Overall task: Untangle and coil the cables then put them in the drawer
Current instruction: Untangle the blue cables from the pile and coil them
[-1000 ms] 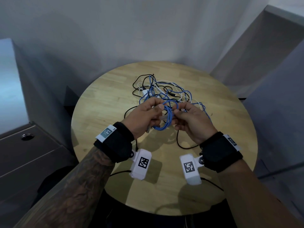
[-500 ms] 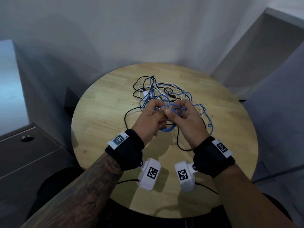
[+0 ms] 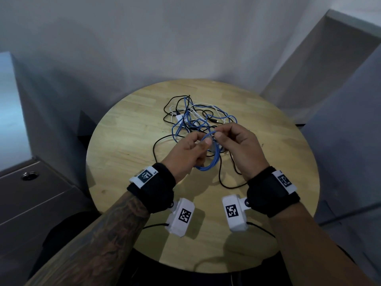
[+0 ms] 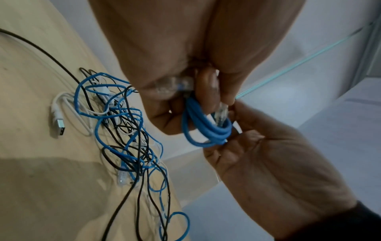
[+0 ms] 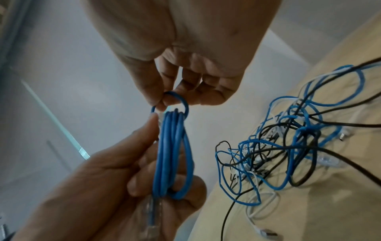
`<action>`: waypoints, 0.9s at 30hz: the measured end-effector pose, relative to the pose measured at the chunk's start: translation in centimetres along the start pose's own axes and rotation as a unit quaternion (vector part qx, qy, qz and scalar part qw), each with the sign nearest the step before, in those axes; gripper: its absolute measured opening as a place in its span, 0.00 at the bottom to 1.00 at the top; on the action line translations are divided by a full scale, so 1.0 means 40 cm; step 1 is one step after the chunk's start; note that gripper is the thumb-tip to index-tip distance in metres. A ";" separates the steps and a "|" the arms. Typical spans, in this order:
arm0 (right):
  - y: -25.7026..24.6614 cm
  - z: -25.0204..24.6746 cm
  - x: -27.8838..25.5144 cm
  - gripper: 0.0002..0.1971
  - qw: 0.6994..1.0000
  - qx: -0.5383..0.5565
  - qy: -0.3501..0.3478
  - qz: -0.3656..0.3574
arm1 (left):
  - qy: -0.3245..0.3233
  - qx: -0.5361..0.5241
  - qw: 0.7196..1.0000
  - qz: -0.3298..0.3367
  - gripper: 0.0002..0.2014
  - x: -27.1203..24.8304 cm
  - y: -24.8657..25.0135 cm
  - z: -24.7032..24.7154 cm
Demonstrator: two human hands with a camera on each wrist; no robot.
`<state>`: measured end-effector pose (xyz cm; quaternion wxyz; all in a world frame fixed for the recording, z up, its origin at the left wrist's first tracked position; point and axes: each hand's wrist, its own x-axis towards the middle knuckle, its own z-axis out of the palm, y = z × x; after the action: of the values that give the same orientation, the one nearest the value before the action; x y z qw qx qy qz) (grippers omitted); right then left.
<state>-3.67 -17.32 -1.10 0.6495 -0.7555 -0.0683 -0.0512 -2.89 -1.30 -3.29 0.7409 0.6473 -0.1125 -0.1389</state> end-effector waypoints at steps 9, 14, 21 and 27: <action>0.006 -0.009 0.006 0.10 0.997 -0.006 -0.056 0.046 | 0.039 0.113 0.993 0.022 0.11 -0.004 -0.004 -0.002; 0.005 -0.028 0.018 0.09 0.999 0.017 0.029 0.043 | -0.073 -0.010 0.996 -0.059 0.07 -0.011 0.006 0.001; -0.009 -0.039 0.009 0.11 0.999 0.022 0.019 0.027 | -0.049 0.045 0.997 -0.030 0.13 -0.015 -0.002 0.020; -0.015 -0.051 0.024 0.11 0.994 -0.048 0.096 -0.027 | -0.049 0.050 0.997 -0.032 0.10 -0.024 0.002 0.017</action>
<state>-2.81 -19.22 -0.06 0.6146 -0.7753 -0.0234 -0.1438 -4.00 -1.58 -3.12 0.6967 0.6790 -0.1342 -0.1884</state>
